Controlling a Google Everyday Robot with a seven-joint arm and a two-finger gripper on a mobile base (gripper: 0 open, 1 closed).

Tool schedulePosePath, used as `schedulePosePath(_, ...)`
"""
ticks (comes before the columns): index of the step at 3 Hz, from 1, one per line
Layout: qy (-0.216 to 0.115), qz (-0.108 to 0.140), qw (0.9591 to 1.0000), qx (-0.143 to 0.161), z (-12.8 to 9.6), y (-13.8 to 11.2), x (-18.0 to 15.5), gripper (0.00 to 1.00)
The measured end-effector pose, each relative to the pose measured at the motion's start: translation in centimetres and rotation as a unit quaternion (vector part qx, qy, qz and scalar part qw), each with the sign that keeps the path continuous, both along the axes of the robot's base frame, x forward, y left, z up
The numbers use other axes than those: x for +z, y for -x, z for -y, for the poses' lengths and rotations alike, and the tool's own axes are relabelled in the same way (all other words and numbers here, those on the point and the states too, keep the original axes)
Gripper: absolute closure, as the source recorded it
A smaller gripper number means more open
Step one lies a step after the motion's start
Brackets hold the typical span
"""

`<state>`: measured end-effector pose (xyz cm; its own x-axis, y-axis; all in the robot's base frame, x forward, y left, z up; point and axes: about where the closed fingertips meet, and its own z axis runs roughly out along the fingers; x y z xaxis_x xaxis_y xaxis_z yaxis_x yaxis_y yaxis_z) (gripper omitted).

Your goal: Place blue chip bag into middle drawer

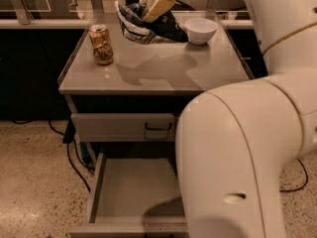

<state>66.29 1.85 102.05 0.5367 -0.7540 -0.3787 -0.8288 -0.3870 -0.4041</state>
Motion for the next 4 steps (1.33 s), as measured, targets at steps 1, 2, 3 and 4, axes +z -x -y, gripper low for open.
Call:
schedulePosePath(1,0.004,-0.010,0.9999,-0.005,1.9,2.7,0.9,1.00)
schedulePosePath(2,-0.005,-0.010,0.9999,0.003,2.9,9.1,2.5,1.00)
schedulePosePath(3,-0.005,-0.010,0.9999,0.003,2.9,9.1,2.6,1.00)
schedulePosePath(4,-0.011,-0.007,0.9999,0.005,2.9,9.5,1.5,1.00)
